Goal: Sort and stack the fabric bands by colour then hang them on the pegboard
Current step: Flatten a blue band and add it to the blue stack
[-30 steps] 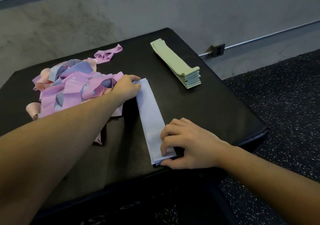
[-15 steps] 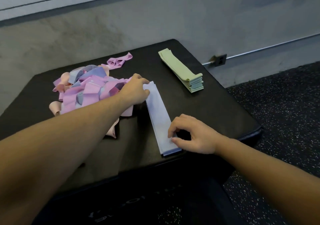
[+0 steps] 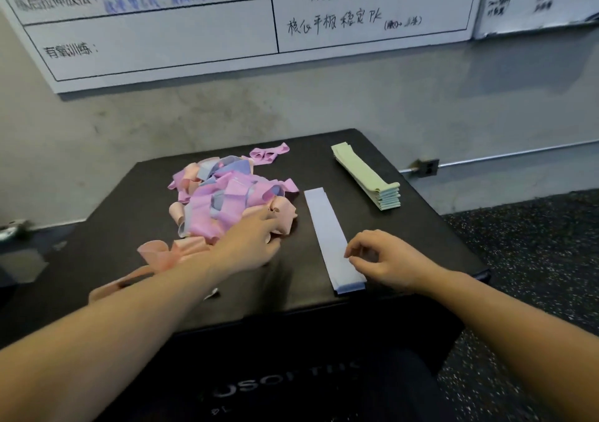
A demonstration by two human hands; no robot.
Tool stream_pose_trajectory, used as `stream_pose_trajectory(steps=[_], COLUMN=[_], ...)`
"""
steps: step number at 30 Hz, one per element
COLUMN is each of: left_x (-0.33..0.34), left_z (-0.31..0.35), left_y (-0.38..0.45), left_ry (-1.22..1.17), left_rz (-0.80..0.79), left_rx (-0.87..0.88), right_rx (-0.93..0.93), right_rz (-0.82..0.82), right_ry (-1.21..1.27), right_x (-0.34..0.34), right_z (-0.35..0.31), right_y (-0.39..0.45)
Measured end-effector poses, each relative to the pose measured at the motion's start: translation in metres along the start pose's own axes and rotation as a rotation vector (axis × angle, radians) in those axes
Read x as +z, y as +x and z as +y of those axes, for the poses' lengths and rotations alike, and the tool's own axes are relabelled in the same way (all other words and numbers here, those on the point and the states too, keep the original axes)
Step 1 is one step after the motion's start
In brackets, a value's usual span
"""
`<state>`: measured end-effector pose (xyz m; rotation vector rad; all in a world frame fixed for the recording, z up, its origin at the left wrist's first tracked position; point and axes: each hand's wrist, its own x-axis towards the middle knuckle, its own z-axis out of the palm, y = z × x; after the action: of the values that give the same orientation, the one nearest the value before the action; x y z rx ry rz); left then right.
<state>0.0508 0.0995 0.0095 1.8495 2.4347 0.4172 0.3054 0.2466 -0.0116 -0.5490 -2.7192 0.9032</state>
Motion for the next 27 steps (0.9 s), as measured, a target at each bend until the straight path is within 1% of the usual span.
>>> stream_pose_trajectory(steps=[3, 5, 9, 14, 16, 21, 24, 27], left_x=[-0.008, -0.012, -0.019, -0.015, -0.01, 0.002, 0.008, 0.01], left_z=[-0.014, -0.025, -0.047, -0.073, -0.083, -0.109, -0.121, -0.128], left_y=[-0.034, -0.056, -0.095, -0.13, -0.138, -0.145, -0.141, -0.129], left_ry=[-0.049, -0.042, 0.012, -0.102, -0.101, -0.027, -0.059, -0.093], left_rz=[-0.009, 0.014, 0.073, 0.103, 0.131, 0.285, 0.373, 0.351], left_rx=[-0.031, -0.087, -0.121, -0.193, -0.229, -0.273, -0.303, -0.301], right_rx=[0.016, 0.031, 0.034, -0.015, -0.036, -0.09, -0.131, -0.146], right_rz=[-0.066, -0.096, -0.116, -0.118, -0.126, -0.108, -0.09, -0.046], right_ry=[-0.028, -0.055, -0.096, -0.141, -0.146, -0.161, -0.17, -0.186], right_x=[-0.006, -0.007, -0.005, 0.01, 0.019, 0.044, 0.058, 0.066], right_z=[-0.028, -0.044, -0.067, -0.085, -0.089, -0.099, -0.106, -0.113], right_y=[0.005, 0.009, 0.016, 0.03, 0.04, 0.067, 0.084, 0.101])
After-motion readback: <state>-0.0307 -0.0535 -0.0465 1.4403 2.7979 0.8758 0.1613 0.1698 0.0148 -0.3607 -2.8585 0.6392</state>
